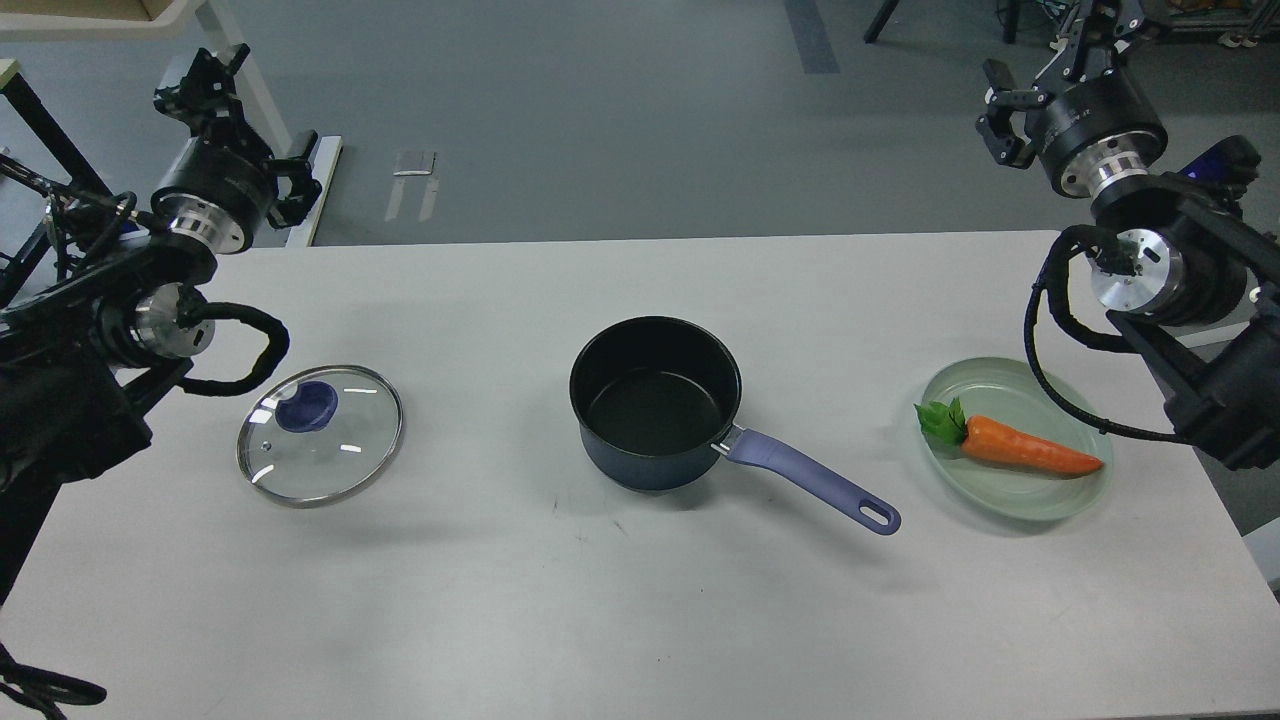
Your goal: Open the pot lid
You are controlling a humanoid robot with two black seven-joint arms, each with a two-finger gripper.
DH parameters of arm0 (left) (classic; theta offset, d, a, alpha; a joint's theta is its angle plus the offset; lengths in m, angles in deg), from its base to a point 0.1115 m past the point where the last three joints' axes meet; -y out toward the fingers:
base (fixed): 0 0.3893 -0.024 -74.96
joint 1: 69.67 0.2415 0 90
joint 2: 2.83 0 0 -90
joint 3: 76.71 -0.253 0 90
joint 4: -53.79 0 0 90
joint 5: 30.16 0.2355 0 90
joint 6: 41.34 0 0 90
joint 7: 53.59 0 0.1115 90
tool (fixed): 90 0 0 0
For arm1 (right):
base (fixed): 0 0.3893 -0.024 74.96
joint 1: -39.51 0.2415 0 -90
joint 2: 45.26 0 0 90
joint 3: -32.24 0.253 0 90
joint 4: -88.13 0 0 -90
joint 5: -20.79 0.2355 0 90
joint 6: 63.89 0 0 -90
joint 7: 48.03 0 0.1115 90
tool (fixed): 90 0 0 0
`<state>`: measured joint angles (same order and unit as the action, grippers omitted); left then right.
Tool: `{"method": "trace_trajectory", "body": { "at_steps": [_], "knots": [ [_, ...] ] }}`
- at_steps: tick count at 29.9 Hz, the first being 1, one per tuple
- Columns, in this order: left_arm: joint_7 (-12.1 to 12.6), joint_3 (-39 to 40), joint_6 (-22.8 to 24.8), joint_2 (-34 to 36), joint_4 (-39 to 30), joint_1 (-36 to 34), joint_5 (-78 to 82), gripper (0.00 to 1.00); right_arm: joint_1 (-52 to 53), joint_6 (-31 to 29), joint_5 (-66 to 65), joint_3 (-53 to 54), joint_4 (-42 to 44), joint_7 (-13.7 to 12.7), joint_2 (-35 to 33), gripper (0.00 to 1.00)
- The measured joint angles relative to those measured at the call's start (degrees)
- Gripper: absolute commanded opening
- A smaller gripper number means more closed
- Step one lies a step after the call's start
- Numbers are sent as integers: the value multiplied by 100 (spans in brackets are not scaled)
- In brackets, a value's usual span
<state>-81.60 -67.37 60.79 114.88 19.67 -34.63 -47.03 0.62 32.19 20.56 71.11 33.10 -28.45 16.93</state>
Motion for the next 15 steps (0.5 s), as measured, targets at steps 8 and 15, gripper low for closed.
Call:
{"method": "trace_trajectory", "body": {
  "at_steps": [8, 15],
  "knots": [
    [0, 432, 34, -320, 54, 349, 15, 99, -534, -264, 704, 855, 327, -55, 720, 100],
    [0, 455, 51, -302, 22, 354, 26, 99, -799, -525, 761, 1202, 336, -61, 1048, 100]
  ]
}}
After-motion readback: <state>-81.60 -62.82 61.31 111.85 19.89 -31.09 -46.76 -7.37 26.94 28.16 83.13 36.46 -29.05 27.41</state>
